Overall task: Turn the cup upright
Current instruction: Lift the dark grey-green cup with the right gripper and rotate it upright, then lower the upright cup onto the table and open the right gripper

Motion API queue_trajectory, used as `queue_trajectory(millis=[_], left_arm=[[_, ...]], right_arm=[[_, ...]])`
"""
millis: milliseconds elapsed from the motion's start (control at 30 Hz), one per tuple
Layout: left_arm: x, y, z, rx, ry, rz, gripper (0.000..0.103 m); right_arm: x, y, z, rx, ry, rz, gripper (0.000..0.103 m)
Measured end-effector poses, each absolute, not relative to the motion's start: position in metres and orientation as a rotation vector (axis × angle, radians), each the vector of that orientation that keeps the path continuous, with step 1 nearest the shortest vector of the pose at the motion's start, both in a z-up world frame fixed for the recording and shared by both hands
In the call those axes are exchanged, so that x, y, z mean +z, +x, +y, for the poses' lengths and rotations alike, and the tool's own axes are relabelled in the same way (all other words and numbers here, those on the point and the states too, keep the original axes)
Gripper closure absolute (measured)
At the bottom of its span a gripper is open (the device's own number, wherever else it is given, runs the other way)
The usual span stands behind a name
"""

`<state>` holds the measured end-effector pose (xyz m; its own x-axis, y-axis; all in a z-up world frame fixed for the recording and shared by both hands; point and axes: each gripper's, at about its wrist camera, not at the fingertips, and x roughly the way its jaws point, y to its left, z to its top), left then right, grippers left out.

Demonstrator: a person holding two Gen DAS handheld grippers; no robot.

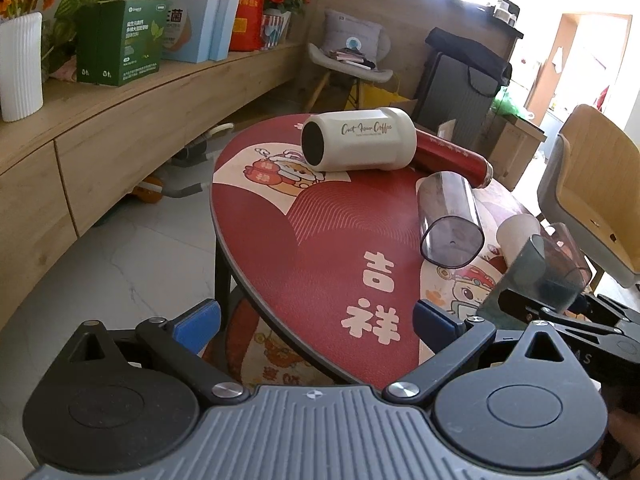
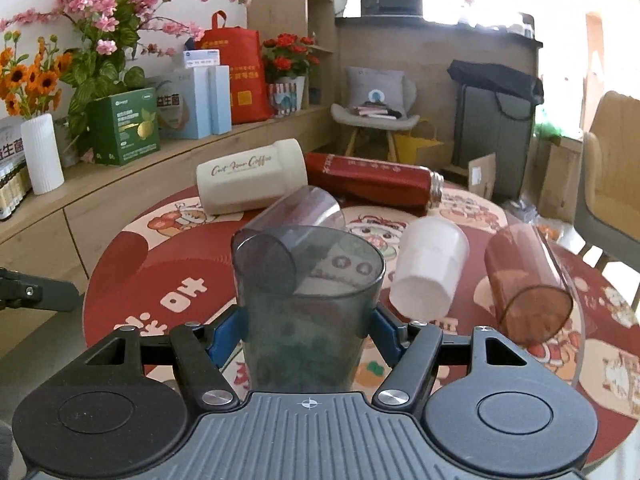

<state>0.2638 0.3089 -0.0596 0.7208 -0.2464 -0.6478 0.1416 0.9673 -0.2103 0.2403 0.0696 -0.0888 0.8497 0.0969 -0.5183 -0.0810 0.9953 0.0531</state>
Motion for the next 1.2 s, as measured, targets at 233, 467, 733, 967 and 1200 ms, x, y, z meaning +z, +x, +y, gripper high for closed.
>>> queue_trajectory(millis=[233, 467, 733, 967, 1200], left_arm=[[-0.061, 0.264, 0.306, -0.228, -0.142, 0.742, 0.0], [-0.062, 0.263, 0.304, -0.231, -0.137, 0.746, 0.0], [-0.065, 0.264, 0.301, -0.23, -0.131, 0.762, 0.0], [-0.069, 0.265, 0.296, -0.238, -0.117, 0.776, 0.0], [-0.07, 0.262, 0.29, -0.257, -0.127, 0.817, 0.0]], right_arm=[[-0.091, 0.241, 0.073, 0.088, -0.013, 0.545, 0.039], [-0.094, 0.254, 0.068, 0.062, -0.037, 0.524, 0.039], [-0.097, 0.265, 0.064, 0.054, -0.022, 0.516, 0.039], [-0.096, 0.27, 0.062, 0.052, -0.01, 0.526, 0.038], [-0.088, 0.262, 0.059, 0.065, 0.014, 0.555, 0.014]])
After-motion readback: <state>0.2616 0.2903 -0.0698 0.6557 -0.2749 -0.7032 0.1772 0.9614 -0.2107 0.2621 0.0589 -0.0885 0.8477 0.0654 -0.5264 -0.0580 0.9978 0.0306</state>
